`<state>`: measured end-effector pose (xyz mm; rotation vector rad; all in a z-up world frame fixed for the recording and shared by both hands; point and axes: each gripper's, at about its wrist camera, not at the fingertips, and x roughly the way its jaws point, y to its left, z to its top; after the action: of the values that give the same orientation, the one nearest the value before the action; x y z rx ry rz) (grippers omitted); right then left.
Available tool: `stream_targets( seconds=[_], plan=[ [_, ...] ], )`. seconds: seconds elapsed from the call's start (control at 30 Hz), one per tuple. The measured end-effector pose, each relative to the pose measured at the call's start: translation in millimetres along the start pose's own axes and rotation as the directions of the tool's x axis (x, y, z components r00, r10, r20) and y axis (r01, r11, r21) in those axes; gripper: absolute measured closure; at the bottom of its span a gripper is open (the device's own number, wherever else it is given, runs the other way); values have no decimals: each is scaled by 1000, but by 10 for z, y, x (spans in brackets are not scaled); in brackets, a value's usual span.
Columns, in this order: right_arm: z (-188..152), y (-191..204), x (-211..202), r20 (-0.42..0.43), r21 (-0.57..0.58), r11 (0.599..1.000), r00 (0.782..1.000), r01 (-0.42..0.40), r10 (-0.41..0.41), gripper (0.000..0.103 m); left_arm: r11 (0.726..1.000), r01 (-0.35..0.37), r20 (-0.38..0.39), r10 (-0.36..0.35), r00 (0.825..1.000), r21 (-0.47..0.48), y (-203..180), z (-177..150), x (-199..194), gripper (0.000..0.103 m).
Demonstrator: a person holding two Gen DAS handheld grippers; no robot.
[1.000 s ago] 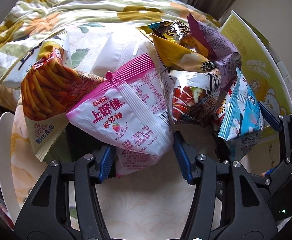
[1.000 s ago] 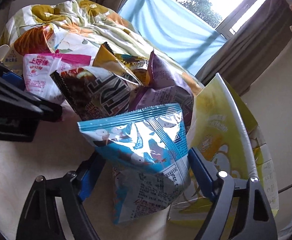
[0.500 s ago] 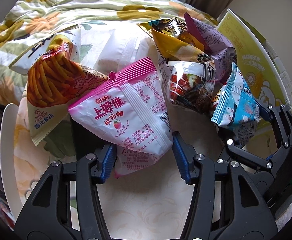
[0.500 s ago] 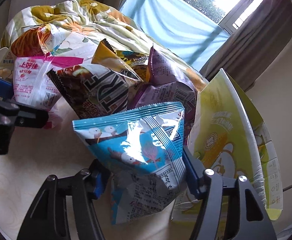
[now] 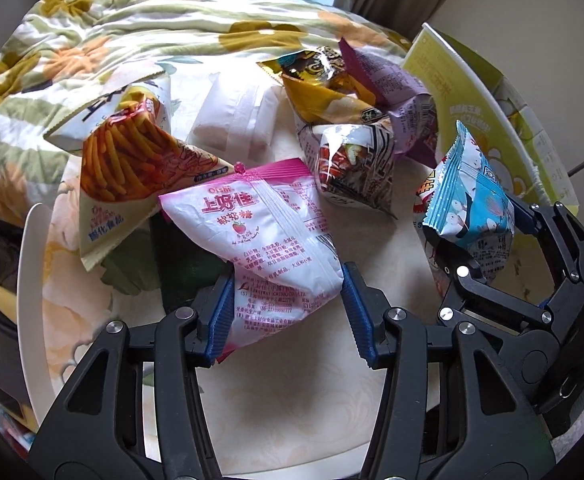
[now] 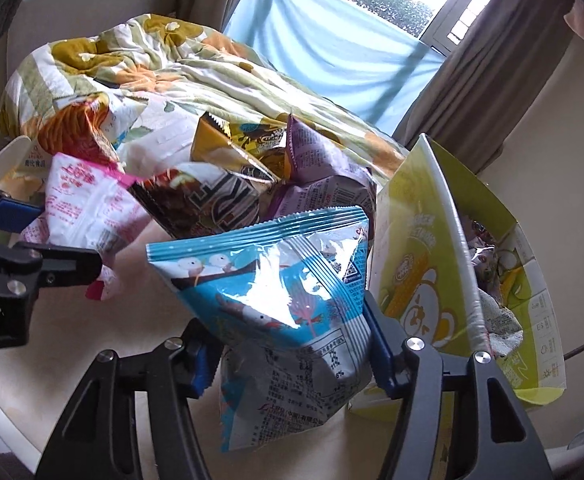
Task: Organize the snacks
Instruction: 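Carry both bags over the cardboard box and open both tools to drop them inside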
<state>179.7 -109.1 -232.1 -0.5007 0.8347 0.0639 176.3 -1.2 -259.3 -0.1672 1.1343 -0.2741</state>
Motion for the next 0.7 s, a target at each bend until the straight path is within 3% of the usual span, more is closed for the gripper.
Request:
stream_targets(
  seconds=[0.33,0.7],
  plan=[
    [70,-64,-426,39,69,997,999,21,-24,46,997,75,57,-76,995,20,-53,32,-433,57],
    [278,-447,-1008,78,251,966,996,-63,45,46,984,136,164,-154,974,115,-349,313,-1164,57]
  ],
)
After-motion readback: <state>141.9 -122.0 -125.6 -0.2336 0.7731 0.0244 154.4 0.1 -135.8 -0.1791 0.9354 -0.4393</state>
